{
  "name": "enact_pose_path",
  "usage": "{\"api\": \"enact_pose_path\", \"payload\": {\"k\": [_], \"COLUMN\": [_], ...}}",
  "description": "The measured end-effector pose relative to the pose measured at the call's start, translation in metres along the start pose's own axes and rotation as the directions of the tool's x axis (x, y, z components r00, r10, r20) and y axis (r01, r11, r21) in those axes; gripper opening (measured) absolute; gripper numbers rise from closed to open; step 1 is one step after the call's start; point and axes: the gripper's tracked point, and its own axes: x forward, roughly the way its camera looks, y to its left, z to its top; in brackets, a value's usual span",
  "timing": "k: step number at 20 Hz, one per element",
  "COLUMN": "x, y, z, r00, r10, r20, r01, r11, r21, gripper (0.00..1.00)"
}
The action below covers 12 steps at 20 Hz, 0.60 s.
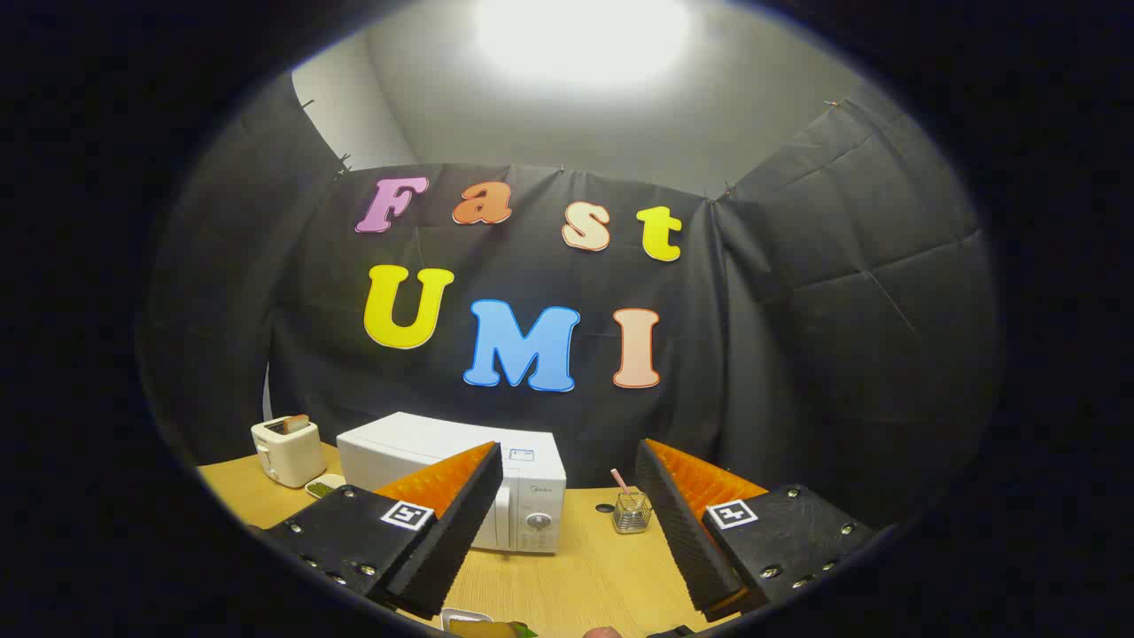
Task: Open the microwave, put the food inside, and close the microwave door.
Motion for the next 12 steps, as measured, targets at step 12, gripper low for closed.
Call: {"api": "enact_pose_path", "payload": {"k": [12], "x": [0.014], "y": [0.013], "z": [-0.003], "r00": [1.000], "r10": [0.020], "r20": [0.002], "r01": [-0.020], "r11": [0.999], "r21": [0.029], "gripper": [0.96]}}
